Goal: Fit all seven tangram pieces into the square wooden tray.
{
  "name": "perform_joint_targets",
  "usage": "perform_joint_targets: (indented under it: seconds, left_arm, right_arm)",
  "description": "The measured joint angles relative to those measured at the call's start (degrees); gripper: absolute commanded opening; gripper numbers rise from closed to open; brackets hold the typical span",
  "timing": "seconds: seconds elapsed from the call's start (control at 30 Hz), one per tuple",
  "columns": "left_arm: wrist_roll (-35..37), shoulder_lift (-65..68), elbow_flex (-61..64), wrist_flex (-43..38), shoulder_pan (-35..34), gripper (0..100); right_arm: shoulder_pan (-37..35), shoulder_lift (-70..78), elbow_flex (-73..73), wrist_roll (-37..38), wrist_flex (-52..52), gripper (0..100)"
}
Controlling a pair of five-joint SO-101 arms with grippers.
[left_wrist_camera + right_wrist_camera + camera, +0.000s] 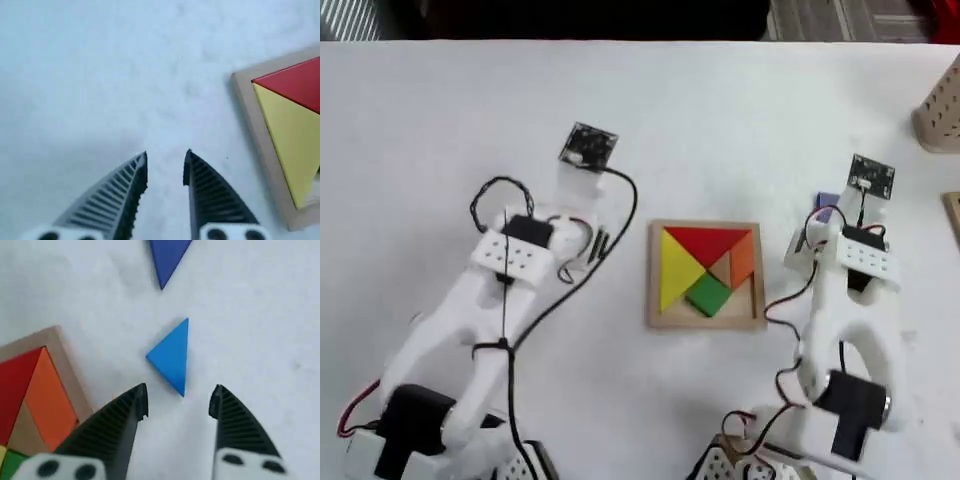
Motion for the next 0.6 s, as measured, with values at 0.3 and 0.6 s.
perform_joint_targets:
  seconds: [0.3, 0.6]
  left_arm:
    - [0.0, 0.0, 0.0, 0.0, 0.0, 11]
    - [0.0, 0.0, 0.0, 0.0, 0.0, 11]
  right_arm:
    - [0.09, 11.87, -9.05, -0.18, 0.26, 19.4]
    - [0.0, 18.55, -16.7, -0.18, 2.99, 6.0]
